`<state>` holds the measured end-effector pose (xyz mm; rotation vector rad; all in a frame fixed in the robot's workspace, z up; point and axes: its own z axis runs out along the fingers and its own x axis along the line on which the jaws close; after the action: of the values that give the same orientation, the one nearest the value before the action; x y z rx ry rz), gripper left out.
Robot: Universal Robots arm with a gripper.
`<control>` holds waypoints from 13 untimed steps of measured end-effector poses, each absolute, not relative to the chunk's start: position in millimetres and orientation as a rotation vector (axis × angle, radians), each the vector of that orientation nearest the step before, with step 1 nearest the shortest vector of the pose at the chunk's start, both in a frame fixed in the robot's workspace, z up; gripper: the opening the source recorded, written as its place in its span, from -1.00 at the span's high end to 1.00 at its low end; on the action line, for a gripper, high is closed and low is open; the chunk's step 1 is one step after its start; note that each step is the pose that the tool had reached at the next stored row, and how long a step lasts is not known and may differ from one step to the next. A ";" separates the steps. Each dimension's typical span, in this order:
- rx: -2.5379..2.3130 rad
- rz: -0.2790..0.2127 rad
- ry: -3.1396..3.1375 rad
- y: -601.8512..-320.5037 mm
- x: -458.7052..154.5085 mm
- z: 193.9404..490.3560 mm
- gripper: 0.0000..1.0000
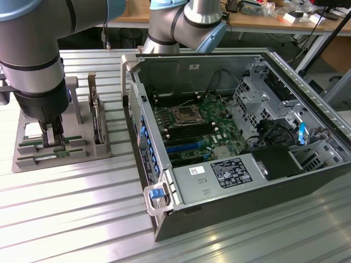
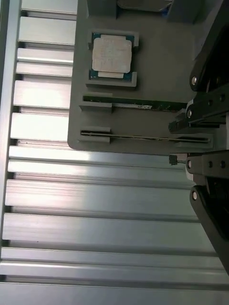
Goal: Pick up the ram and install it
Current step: 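Pick up the ram and move it above insertion slot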
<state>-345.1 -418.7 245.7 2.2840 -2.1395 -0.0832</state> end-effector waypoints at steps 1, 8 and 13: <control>2.284 -0.083 -2.139 -416.8 -345.5 243.7 0.40; 2.284 -0.083 -2.140 -415.4 -351.8 236.1 0.40; 2.284 -0.083 -2.140 -415.1 -355.9 229.3 0.40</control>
<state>-355.9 -415.1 229.3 2.2840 -2.1396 -0.0831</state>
